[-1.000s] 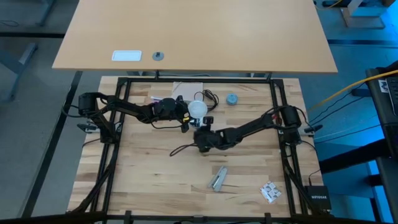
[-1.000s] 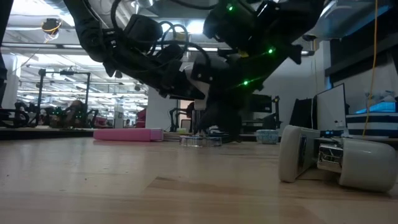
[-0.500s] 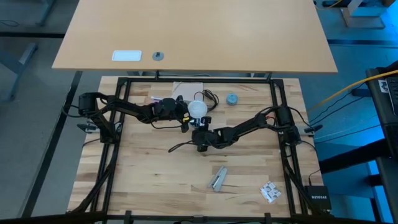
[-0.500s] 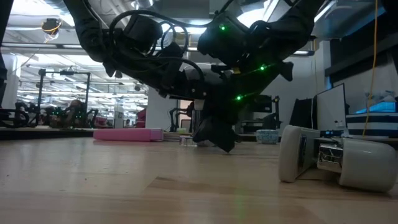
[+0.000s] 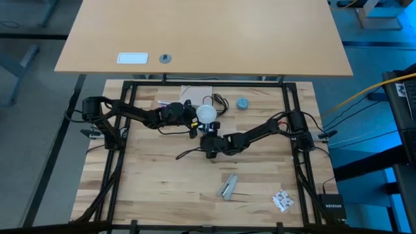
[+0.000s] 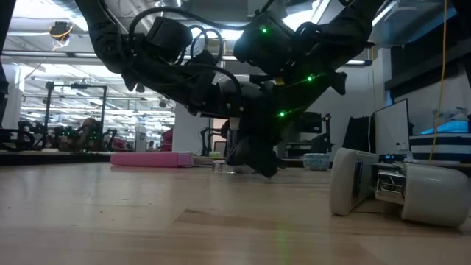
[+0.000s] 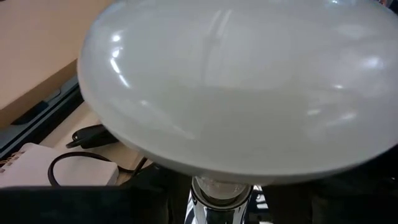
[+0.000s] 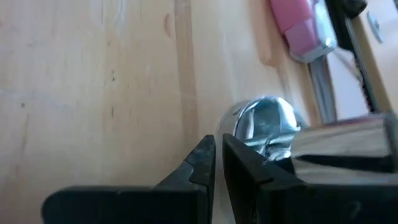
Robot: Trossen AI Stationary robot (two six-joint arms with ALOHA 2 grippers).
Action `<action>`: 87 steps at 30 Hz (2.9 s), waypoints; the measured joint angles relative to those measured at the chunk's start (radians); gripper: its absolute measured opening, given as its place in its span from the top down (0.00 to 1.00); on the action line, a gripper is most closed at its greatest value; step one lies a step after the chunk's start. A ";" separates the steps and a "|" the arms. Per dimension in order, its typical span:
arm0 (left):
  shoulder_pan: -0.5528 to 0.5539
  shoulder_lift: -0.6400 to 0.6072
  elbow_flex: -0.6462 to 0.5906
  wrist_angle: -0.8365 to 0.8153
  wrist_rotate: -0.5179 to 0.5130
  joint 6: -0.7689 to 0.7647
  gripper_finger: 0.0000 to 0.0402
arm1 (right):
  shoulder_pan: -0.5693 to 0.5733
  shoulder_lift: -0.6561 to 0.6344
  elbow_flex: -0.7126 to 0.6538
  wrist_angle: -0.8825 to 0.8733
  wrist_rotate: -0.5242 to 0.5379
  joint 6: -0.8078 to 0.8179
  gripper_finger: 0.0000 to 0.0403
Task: Screw lightbulb
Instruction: Insert light bulb into the lamp
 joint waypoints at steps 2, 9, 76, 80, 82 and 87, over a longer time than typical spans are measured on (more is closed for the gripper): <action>0.000 0.000 0.000 0.000 0.000 0.000 0.62 | 0.000 -0.006 0.000 0.008 0.000 -0.016 0.91; 0.000 0.000 0.000 0.000 0.000 0.000 0.62 | -0.001 -0.008 0.002 0.000 0.022 -0.014 0.91; 0.001 0.000 0.000 -0.004 -0.004 0.004 0.62 | -0.051 -0.008 0.006 -0.207 -0.047 -0.029 0.95; 0.001 0.000 0.000 -0.005 -0.004 0.003 0.62 | -0.051 -0.007 0.005 -0.222 -0.025 0.023 0.96; 0.001 0.000 0.000 -0.006 -0.004 0.003 0.62 | -0.051 -0.006 0.004 -0.222 -0.007 0.038 0.97; 0.002 0.000 0.000 -0.006 -0.007 0.003 0.62 | -0.051 -0.004 0.002 -0.227 0.039 0.063 0.98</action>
